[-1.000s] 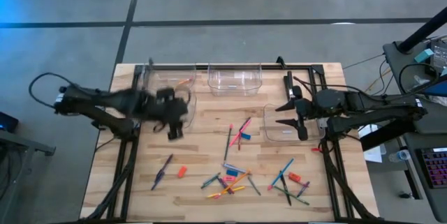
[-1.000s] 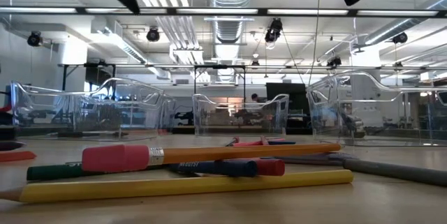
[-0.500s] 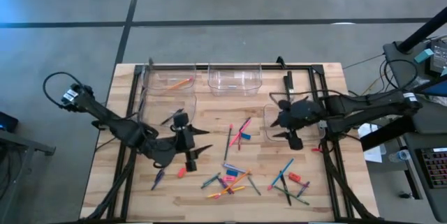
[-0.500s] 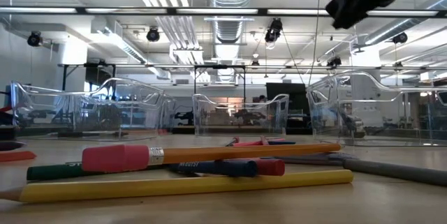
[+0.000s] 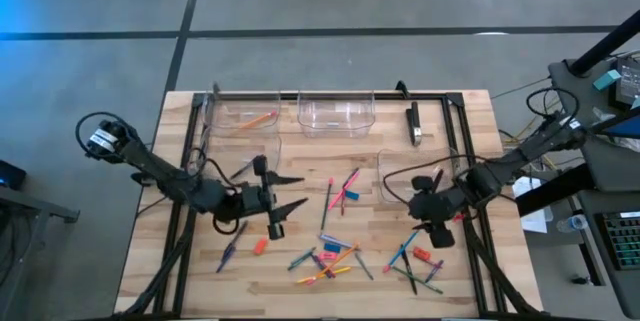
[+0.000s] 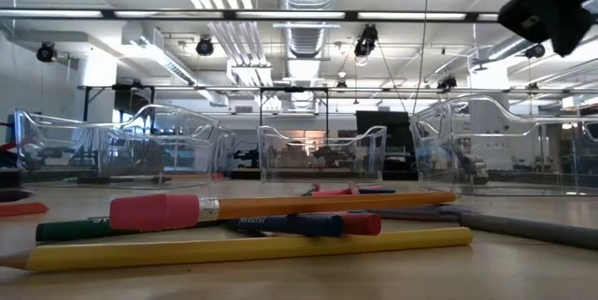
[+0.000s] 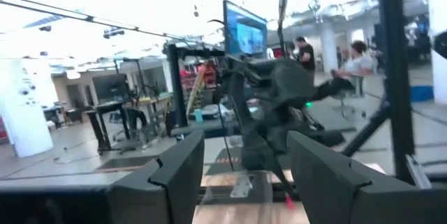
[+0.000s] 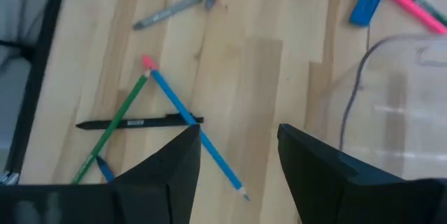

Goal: Sort crayons/erasers/pens/pencils in bins
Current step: Put the red crayon into the bottom right transparent bin

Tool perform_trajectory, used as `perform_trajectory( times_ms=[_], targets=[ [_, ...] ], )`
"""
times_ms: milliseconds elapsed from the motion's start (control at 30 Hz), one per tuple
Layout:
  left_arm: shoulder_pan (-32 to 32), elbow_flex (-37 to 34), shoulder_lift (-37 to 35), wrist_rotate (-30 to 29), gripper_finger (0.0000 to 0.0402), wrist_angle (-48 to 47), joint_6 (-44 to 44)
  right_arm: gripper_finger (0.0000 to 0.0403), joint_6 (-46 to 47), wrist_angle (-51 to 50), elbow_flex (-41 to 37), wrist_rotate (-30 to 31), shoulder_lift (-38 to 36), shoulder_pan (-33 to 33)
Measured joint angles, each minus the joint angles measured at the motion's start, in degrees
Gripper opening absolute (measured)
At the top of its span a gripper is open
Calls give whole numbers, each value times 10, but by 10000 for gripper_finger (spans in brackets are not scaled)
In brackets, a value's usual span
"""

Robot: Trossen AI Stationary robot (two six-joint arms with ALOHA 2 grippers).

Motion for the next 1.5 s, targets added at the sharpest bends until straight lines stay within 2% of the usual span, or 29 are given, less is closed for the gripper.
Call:
perform_trajectory(
  times_ms=[333,567,767,1200,1367,1500],
  targets=[
    [39,-5,0,11,189,13,2,180,97,2,0,32,62,79],
    [57,-5,0,23,189,12,2,180,97,10,-6,32,99,99],
    [60,-6,0,34,189,0,-15,180,98,83,-58,30,85,99],
    [60,-12,13,34,189,-11,-44,180,115,140,-147,28,72,99],
    [60,-12,16,34,189,-10,-52,180,136,142,-157,27,67,100],
    [60,-12,16,33,189,-13,-59,180,183,141,-148,26,56,126]
  ],
)
